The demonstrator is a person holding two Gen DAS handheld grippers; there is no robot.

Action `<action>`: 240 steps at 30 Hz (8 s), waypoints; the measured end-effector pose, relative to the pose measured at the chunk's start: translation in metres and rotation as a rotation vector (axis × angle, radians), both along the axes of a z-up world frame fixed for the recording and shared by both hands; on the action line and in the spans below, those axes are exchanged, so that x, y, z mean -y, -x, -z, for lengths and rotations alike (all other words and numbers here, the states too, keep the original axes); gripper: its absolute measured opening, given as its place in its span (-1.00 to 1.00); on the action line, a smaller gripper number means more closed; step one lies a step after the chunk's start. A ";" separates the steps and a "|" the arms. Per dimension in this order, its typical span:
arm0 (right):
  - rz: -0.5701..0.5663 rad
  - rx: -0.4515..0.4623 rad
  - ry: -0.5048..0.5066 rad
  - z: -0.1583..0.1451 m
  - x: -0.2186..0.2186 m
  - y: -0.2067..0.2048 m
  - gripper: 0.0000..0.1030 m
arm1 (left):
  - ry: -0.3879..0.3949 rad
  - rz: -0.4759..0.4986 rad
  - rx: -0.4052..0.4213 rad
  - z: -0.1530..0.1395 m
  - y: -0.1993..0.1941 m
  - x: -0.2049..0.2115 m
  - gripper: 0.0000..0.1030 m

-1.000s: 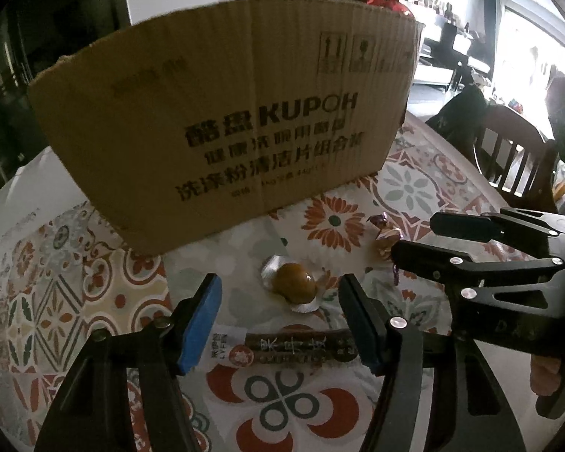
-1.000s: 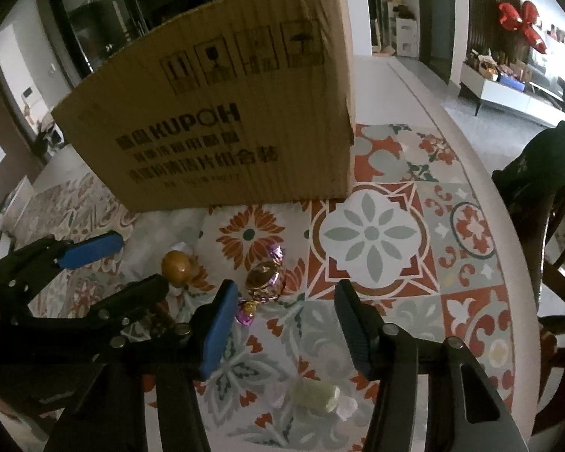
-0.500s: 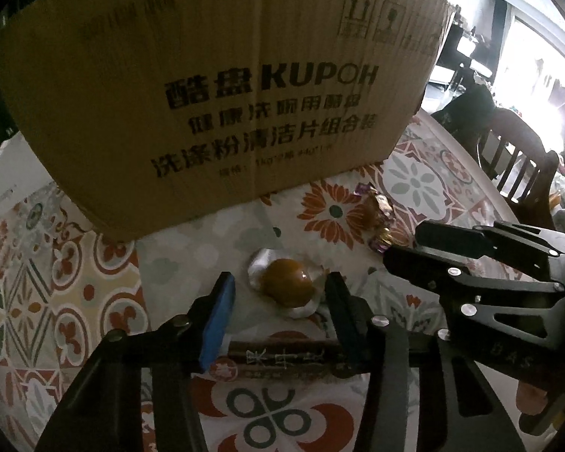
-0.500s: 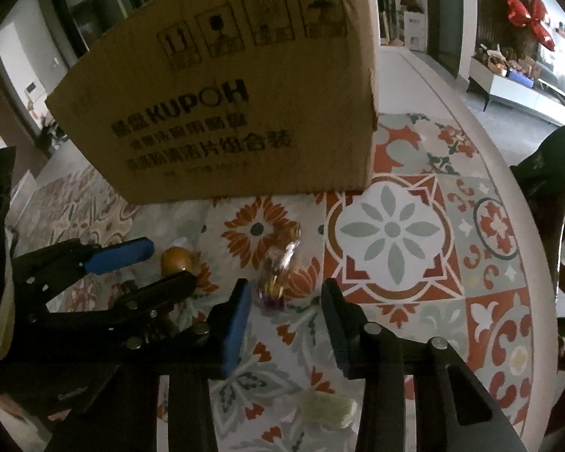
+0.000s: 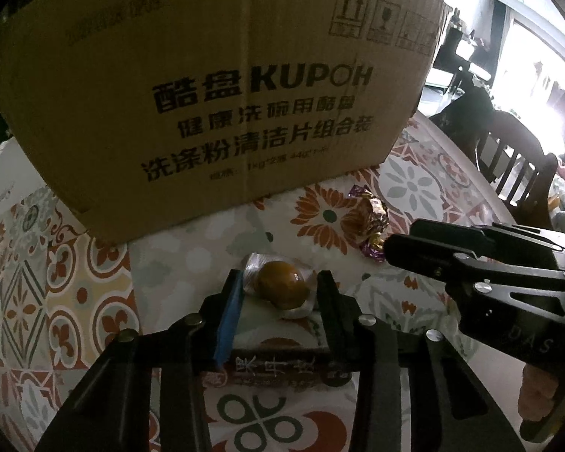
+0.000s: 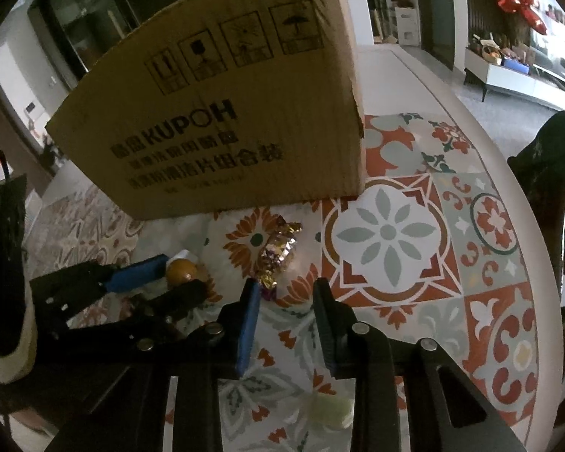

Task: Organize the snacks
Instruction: 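Grasp the gold round candy with the left tool while the right tool grasps a wrapped chocolate, then carry the gold candy and chocolate over the box and release both, then withdraw both tools from the box toward the remaining snacks on the table, then grasp the white stick snack bar with the left tool while the right tool grasps the pale green candy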

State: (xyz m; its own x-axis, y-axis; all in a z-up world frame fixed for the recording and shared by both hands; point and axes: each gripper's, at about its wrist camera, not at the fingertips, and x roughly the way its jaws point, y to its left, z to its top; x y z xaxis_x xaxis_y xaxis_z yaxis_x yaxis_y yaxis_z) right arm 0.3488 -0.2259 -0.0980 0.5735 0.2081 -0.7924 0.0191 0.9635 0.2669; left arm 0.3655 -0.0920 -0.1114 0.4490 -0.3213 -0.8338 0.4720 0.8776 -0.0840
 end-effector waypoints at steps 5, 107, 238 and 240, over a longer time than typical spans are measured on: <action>0.014 0.011 -0.007 -0.004 0.000 -0.003 -0.40 | 0.003 -0.021 0.014 -0.005 0.001 -0.005 -0.30; 0.018 0.348 0.151 -0.154 -0.001 -0.006 0.01 | 0.002 -0.194 0.422 -0.170 0.012 -0.032 0.57; -0.098 0.068 0.015 -0.015 -0.007 0.032 -0.54 | 0.000 -0.449 -0.066 -0.008 0.045 -0.021 -0.57; -0.098 0.072 0.015 -0.018 -0.008 0.034 -0.54 | 0.011 -0.443 -0.052 -0.015 0.051 -0.019 -0.57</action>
